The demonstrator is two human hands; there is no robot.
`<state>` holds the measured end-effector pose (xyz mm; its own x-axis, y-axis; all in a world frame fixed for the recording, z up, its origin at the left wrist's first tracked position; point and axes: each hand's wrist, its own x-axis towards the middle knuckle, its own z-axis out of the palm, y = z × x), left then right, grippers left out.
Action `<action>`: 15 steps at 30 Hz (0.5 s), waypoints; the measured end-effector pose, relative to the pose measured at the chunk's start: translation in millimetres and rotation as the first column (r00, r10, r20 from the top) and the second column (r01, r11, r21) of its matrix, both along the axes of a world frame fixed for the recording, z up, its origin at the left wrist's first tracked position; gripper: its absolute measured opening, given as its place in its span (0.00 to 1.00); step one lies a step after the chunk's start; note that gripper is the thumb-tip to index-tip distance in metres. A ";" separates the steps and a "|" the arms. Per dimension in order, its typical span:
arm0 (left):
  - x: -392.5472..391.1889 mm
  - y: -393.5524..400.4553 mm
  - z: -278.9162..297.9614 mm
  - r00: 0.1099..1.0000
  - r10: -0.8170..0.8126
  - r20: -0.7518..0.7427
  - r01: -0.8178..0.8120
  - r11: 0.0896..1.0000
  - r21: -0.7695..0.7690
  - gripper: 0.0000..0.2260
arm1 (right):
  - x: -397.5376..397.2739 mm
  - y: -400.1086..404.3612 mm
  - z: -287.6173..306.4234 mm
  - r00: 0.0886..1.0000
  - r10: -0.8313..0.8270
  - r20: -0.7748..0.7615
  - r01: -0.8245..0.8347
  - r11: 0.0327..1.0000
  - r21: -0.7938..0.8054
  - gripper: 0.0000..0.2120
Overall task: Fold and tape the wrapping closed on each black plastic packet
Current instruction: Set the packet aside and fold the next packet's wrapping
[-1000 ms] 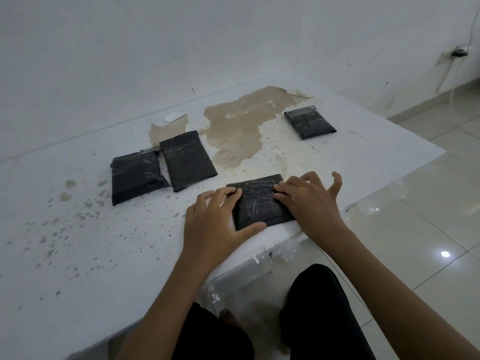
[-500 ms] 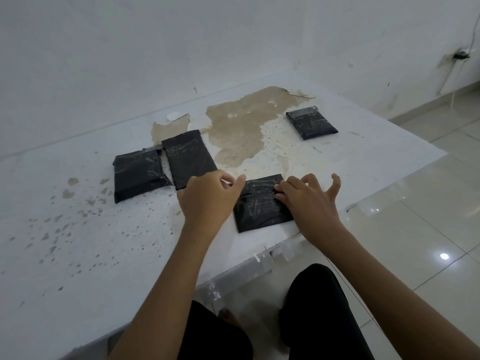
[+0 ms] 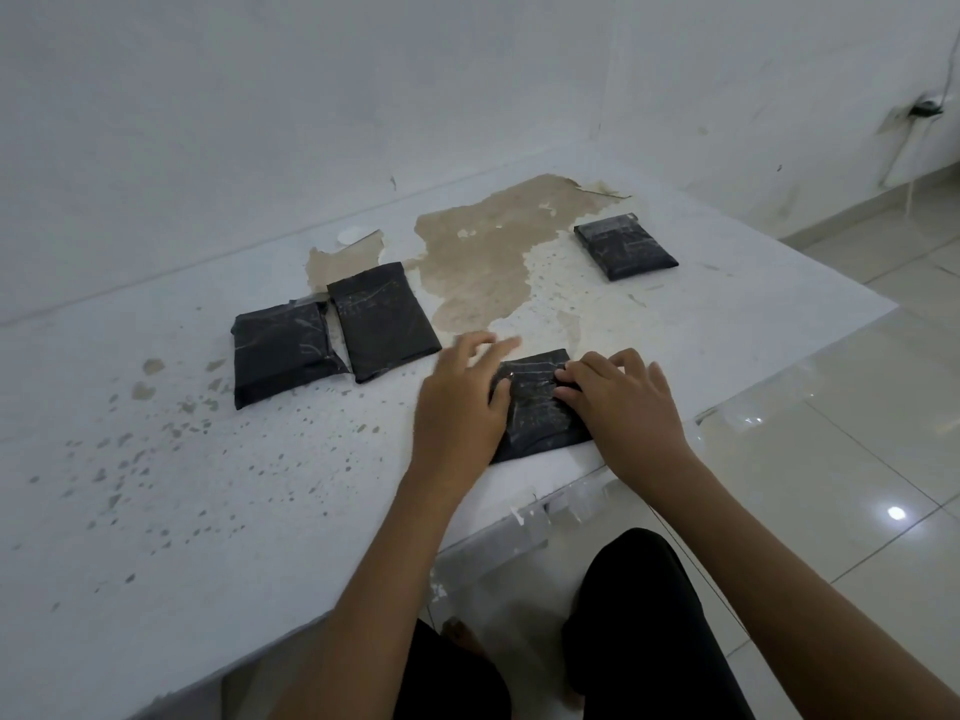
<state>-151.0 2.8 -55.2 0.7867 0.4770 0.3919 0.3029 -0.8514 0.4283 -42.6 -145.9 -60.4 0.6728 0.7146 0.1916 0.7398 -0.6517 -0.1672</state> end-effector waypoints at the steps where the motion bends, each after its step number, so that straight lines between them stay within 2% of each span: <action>1: 1.9 -0.8 0.4 0.996 -0.087 -0.026 0.087 0.996 0.004 0.24 | 0.0 0.2 -0.4 1.000 -0.007 0.004 0.007 1.000 0.012 0.22; 4: 7.3 -7.9 5.7 0.973 -0.165 -0.162 0.160 0.986 -0.045 0.31 | -0.6 0.9 -0.2 1.000 -0.027 -0.004 0.027 0.999 0.021 0.20; 7: 4.2 -9.7 4.2 0.948 -0.218 -0.233 0.200 0.975 -0.098 0.25 | 1.7 0.8 0.4 0.999 -0.040 -0.027 0.042 0.997 0.070 0.17; 8: 1.2 -10.0 3.5 0.931 -0.231 -0.282 0.212 0.972 -0.097 0.26 | 3.0 1.0 0.6 0.998 -0.039 -0.042 0.042 0.996 0.079 0.16; 11: -6.1 -10.1 -0.6 0.877 -0.231 -0.422 0.243 0.970 -0.026 0.37 | 8.1 -0.3 1.8 0.997 -0.019 -0.081 0.027 0.995 0.097 0.15; 15: -10.0 -9.3 -2.2 0.876 -0.209 -0.434 0.236 0.972 0.009 0.40 | 10.8 -4.4 4.1 0.997 -0.011 -0.082 0.023 0.989 0.143 0.15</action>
